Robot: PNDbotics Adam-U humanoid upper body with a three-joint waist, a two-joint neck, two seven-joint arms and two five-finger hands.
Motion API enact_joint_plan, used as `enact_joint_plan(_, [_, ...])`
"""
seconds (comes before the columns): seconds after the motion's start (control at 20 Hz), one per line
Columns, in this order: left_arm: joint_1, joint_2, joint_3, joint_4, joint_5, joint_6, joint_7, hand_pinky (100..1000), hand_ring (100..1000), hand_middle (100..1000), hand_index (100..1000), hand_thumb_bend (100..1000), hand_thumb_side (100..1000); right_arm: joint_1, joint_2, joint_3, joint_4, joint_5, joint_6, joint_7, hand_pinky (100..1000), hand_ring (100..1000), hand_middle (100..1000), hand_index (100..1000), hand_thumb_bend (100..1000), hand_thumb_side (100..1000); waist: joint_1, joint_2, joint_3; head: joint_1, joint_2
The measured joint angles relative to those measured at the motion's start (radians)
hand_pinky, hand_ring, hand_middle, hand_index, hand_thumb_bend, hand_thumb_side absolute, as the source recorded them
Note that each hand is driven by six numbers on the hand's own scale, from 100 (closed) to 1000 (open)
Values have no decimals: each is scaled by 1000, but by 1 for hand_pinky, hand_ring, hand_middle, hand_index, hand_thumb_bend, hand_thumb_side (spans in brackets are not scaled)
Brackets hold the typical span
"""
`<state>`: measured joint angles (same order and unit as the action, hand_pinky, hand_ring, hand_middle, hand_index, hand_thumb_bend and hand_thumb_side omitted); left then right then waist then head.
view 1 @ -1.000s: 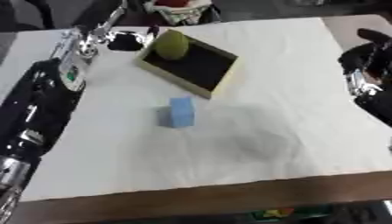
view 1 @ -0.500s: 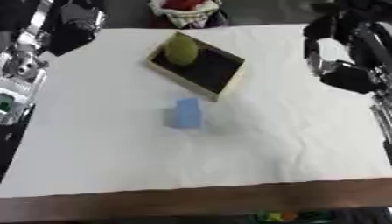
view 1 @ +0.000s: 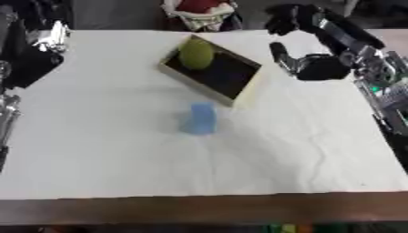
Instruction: Pick up objects on the table and place them in the box.
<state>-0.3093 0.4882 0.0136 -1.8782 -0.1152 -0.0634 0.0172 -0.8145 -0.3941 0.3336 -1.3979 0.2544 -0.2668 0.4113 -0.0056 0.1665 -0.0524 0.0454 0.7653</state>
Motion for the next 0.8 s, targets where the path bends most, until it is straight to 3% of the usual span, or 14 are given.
enact_joint_plan(0.4, [32,-34,18,-22,-5,-4,-6,622,644,643,779,100,532,-97,35,76,94,79,-99,165,848,897,876,971,100,638,-3,-1,11,-20,0])
enact_joint_plan(0.8, [45,-56,20,-25,-8,-4,-19,619,642,641,778,100,549,-112,138,120,194,194,-185,213,848,898,879,975,100,644,-4,-3,26,-30,0])
